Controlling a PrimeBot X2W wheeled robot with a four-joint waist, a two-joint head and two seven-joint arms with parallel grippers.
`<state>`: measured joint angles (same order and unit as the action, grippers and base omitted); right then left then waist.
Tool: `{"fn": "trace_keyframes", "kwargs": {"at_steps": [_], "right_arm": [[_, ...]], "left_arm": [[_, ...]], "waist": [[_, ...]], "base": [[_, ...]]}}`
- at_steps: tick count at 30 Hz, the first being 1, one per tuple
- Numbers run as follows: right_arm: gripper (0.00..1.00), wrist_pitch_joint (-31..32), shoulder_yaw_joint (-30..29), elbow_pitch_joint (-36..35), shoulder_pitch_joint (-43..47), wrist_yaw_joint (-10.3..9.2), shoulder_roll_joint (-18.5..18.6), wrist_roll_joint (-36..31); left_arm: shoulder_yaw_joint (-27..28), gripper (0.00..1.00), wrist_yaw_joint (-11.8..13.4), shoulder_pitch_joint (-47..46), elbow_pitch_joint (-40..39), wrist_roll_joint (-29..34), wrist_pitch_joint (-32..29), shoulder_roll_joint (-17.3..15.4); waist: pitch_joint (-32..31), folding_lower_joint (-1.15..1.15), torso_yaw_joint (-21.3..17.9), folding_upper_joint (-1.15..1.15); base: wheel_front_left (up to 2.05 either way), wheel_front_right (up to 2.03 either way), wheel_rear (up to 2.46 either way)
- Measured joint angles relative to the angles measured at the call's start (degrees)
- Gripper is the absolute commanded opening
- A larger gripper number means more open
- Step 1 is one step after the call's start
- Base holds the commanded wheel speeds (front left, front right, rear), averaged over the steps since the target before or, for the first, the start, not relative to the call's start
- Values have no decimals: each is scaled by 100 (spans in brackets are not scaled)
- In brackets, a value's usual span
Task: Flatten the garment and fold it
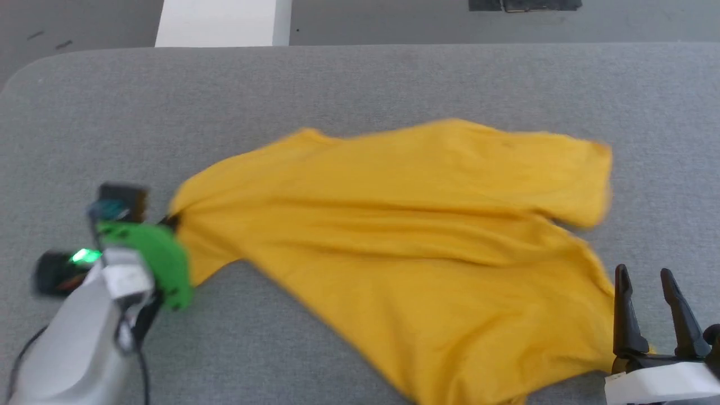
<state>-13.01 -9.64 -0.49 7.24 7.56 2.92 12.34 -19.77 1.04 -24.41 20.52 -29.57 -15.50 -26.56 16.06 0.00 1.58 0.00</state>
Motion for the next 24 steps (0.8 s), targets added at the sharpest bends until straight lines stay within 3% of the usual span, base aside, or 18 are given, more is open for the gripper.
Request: {"fn": "trace_keyframes", "kwargs": {"at_steps": [1,3,7,16,24], "right_arm": [[100,25,-3,-2,1,0,1,-33],[100,75,2,-15,2,0,-2,-53],[100,149,8,-51,-3,0,-2,-99],[100,286,68,-294,-21,0,-1,-183],[100,920,563,-853,-310,0,-1,-455]], "left_arm": [[52,100,93,158,-10,25,3,-123],[243,100,281,388,-96,-37,227,-116],[335,100,249,654,-456,-266,627,185],[1050,100,509,1234,-1722,-319,2836,682],[1617,100,305,2103,-2419,-13,3018,1272]], "waist": [[3,0,25,0],[10,0,74,0],[25,0,183,0],[54,0,242,0],[114,0,232,0]], "base": [[0,0,0],[0,0,0],[0,0,0],[0,0,0],[0,0,0]]}}
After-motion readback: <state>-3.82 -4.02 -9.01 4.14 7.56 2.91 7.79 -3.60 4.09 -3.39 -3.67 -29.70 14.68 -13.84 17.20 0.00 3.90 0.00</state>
